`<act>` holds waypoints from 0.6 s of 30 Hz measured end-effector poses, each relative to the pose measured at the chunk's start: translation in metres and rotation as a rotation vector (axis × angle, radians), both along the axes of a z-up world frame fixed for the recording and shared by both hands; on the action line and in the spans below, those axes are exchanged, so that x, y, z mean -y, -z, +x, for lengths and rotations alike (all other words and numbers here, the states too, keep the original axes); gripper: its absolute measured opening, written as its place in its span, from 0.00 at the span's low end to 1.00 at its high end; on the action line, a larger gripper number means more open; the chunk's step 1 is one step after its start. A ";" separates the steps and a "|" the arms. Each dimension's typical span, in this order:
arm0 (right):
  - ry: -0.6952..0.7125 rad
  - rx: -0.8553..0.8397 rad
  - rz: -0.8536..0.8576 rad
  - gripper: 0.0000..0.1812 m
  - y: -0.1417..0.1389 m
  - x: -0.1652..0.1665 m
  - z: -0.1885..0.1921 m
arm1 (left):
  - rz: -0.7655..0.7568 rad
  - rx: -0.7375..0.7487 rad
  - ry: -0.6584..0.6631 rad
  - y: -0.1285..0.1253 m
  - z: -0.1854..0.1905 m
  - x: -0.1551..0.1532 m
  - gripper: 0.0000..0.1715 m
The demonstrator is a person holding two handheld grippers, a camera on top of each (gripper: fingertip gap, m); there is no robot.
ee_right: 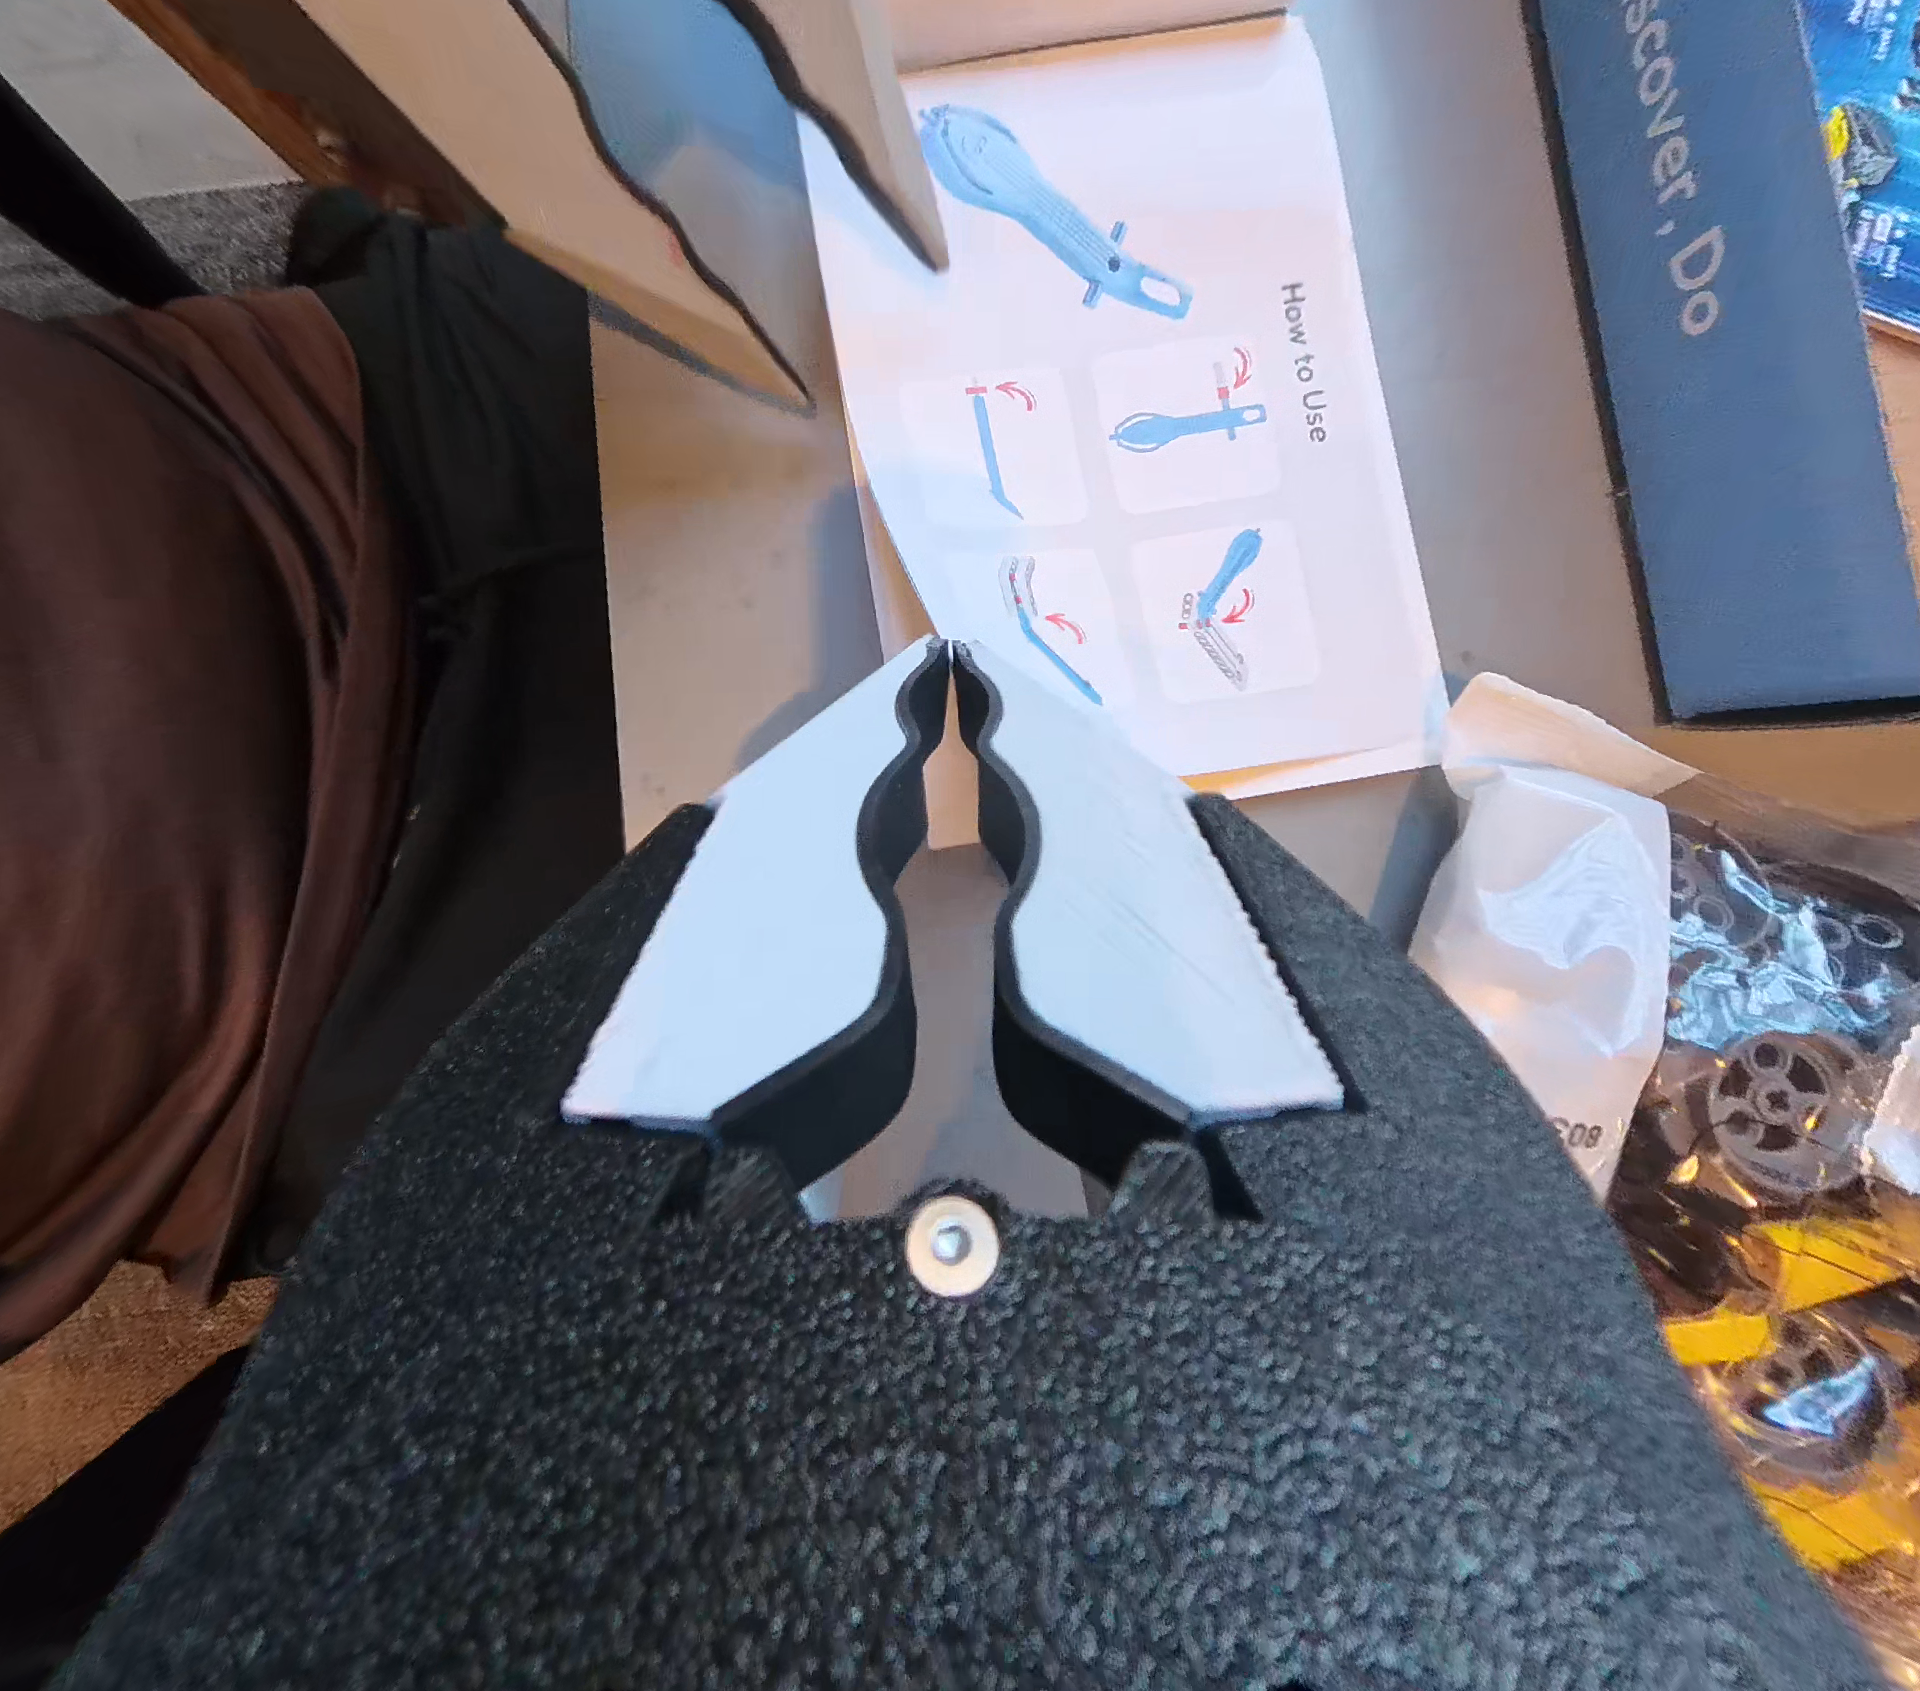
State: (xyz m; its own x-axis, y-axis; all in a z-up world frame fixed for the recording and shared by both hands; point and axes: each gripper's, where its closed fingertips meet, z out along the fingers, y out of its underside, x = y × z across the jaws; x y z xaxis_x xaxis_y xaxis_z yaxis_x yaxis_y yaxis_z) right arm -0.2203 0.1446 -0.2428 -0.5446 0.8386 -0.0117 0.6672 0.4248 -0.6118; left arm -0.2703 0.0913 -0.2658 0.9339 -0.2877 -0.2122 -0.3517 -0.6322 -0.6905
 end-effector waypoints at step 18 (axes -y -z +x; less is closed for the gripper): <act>-0.004 0.041 -0.083 0.01 0.004 0.005 0.004 | 0.046 0.088 -0.026 0.000 -0.002 -0.007 0.14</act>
